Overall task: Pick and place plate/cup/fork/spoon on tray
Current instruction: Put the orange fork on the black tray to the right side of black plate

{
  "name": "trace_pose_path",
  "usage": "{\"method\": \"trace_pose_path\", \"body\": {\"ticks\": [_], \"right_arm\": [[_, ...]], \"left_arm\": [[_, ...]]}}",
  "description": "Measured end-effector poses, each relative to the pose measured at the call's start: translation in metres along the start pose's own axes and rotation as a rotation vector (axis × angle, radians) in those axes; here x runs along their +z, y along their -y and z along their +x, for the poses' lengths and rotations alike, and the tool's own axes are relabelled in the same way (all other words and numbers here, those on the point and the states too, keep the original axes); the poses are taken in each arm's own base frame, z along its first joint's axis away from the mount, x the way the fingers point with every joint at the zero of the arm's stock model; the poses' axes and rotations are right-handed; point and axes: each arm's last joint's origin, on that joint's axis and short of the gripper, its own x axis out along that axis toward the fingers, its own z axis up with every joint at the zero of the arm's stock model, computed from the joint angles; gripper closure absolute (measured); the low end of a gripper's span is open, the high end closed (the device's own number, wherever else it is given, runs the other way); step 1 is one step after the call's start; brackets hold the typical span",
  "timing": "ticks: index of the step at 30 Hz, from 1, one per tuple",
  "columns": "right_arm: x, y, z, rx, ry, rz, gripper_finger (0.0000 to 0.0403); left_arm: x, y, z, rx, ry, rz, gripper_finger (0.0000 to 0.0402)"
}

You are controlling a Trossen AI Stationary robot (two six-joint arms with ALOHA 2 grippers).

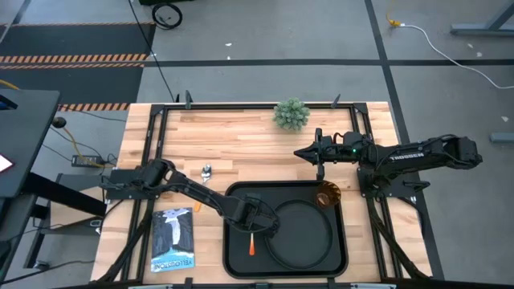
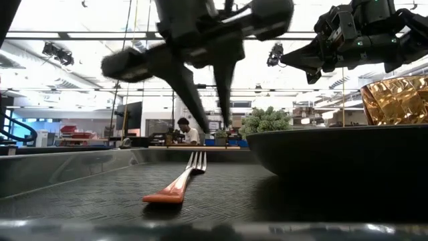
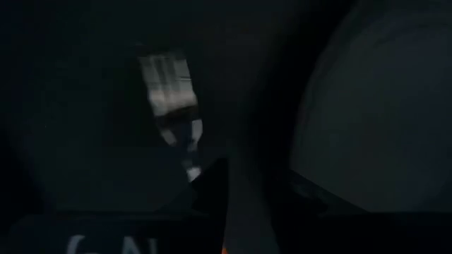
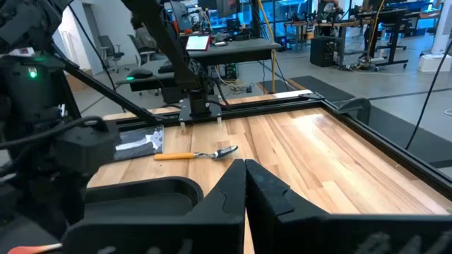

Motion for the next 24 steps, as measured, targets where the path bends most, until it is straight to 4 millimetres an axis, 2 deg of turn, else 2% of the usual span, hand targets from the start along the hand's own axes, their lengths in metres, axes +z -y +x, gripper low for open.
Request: {"method": "trace_pose_path", "body": {"ticks": [9,13,18,24], "right_arm": [[0.000,0.000,0.000,0.000,-0.001,0.000,0.0396],[0.000,0.000,0.000,0.000,0.000,0.000,0.0396],[0.000,0.000,0.000,0.000,0.001,0.000,0.0396],[0.000,0.000,0.000,0.002,0.001,0.000,0.0396]], "left_arm": [[-0.008,-0.016,-0.004,0.158,-0.081,-0.015,0.0306],[-0.011,-0.015,-0.004,0.146,-0.090,-0.005,0.0306],[-0.015,-0.013,0.012,0.140,-0.091,0.008,0.0306],[-0.014,-0.011,0.016,0.117,-0.057,0.005,0.0306]]}}
